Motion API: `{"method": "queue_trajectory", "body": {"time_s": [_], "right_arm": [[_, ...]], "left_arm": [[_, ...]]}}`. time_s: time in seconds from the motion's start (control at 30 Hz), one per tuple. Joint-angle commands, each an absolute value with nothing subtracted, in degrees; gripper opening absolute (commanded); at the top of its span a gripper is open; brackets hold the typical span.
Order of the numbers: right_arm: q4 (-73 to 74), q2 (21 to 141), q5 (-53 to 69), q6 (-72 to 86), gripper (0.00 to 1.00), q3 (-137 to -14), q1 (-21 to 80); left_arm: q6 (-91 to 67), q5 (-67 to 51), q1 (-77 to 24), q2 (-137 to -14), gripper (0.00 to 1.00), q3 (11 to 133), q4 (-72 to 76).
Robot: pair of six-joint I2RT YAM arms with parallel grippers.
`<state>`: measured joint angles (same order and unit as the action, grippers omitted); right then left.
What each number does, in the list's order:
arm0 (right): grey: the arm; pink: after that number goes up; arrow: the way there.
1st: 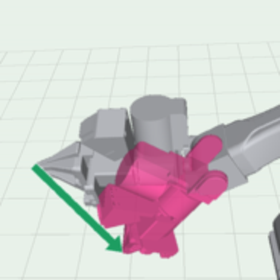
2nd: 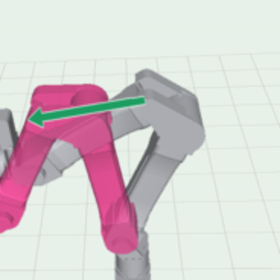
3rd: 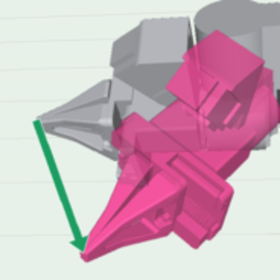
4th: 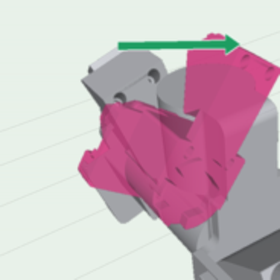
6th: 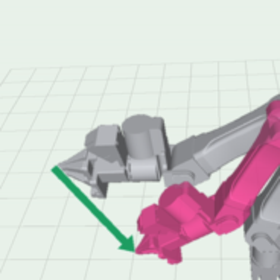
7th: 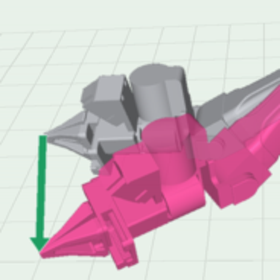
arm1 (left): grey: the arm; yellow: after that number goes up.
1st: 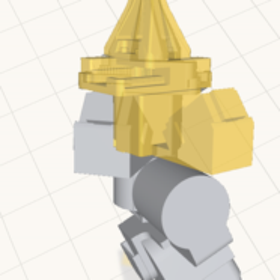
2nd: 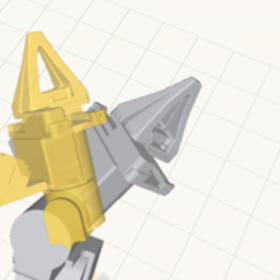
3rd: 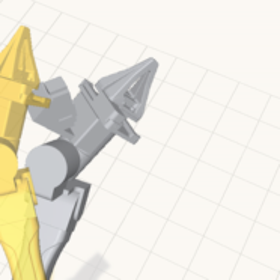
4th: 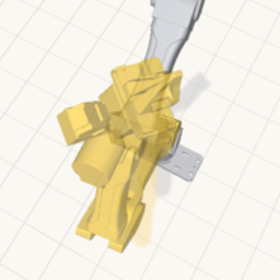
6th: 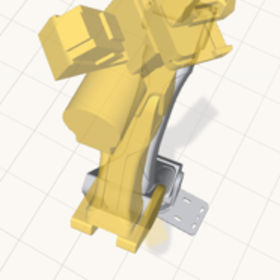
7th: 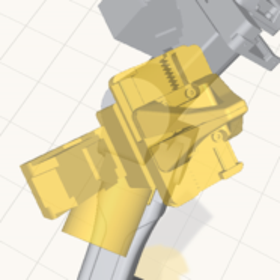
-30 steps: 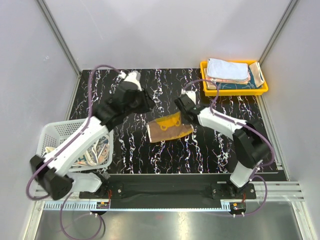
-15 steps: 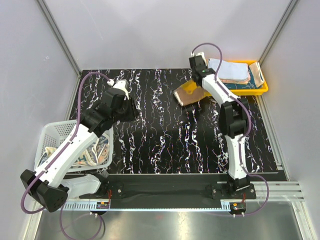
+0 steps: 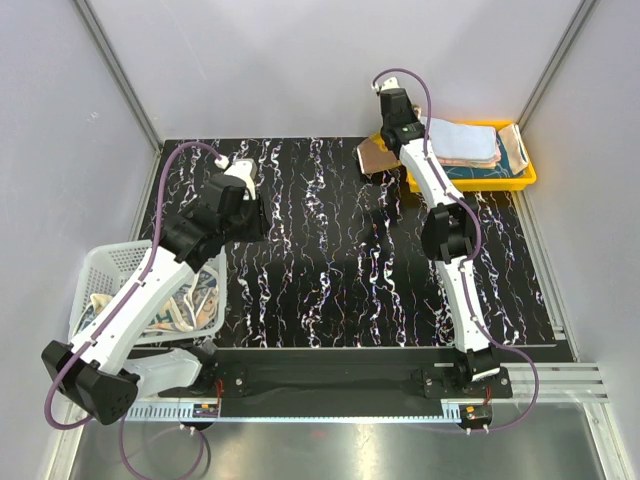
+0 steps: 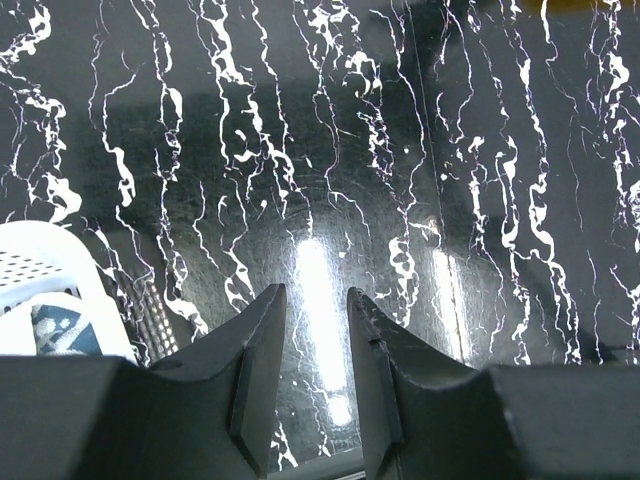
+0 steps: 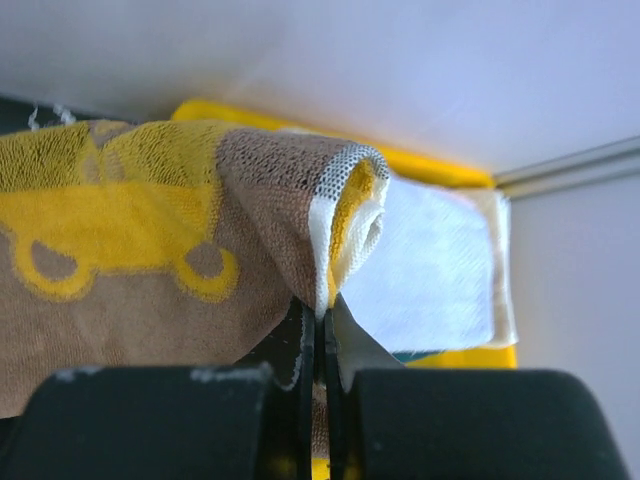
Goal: Fold and stack the towels
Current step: Neatly place the folded towel into the bin
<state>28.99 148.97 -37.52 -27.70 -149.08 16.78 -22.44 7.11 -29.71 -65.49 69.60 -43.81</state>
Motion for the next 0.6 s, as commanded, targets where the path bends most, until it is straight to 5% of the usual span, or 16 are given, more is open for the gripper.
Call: {"method": "queue_trajectory", "body": {"time_s": [0.0,0.57], "right_arm": [[21.72,148.01,-40.17,-34.27,0.00,-154.25,17.05],[19.43,141.68,-40.86,-37.18,0.00,-152.84,16.96]], "left_arm": [[-20.65,5.89,-28.92,-66.00,0.36,69.61,-40.96],[-20.21,0.35,-25.49,-66.44,0.35,66.53,-38.06]]}}
